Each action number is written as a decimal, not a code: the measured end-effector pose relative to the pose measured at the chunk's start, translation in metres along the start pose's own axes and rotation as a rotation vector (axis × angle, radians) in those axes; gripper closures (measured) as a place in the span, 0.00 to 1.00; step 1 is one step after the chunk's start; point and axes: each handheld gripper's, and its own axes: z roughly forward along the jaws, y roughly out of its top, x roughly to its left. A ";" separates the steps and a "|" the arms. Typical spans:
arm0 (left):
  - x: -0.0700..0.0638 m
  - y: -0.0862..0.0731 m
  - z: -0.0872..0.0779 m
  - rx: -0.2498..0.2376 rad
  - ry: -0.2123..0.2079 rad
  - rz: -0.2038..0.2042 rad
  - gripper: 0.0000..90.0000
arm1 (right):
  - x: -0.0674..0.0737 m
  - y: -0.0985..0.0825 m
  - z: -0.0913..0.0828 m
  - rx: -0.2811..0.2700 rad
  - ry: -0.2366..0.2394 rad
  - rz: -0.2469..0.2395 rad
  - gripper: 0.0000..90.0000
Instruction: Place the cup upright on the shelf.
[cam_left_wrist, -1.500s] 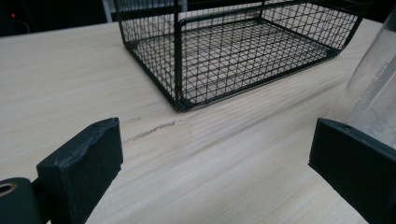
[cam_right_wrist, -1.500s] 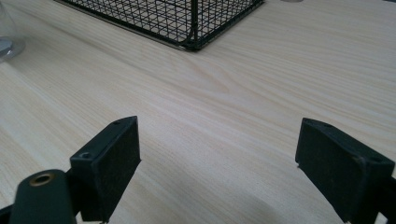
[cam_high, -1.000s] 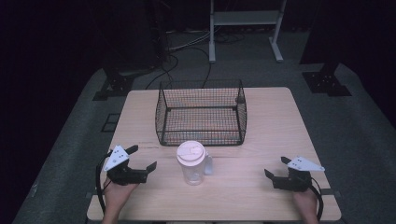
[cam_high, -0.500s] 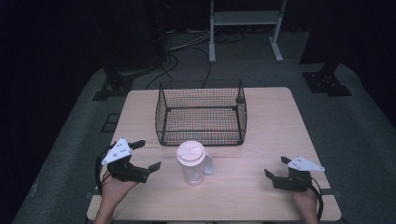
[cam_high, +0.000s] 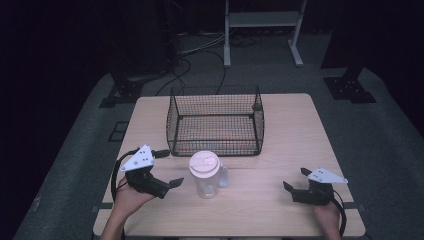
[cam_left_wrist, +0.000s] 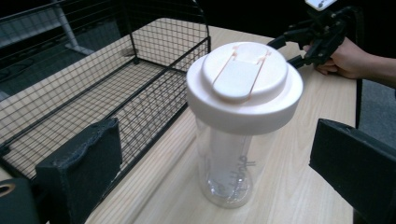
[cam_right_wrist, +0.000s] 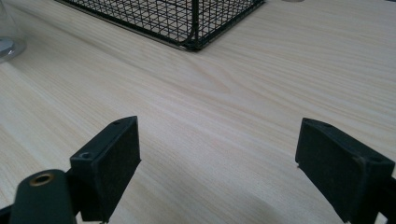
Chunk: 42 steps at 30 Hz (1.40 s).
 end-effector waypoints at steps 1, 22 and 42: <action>-0.001 0.002 0.002 0.002 -0.014 0.004 0.02 | 0.000 0.000 0.000 0.000 0.001 0.001 0.14; -0.005 0.017 0.030 0.124 -0.091 0.055 0.00 | 0.000 0.000 0.000 -0.007 0.010 -0.003 0.14; -0.003 0.023 0.061 0.231 -0.140 0.059 0.00 | 0.000 0.000 0.000 -0.008 0.019 -0.005 0.14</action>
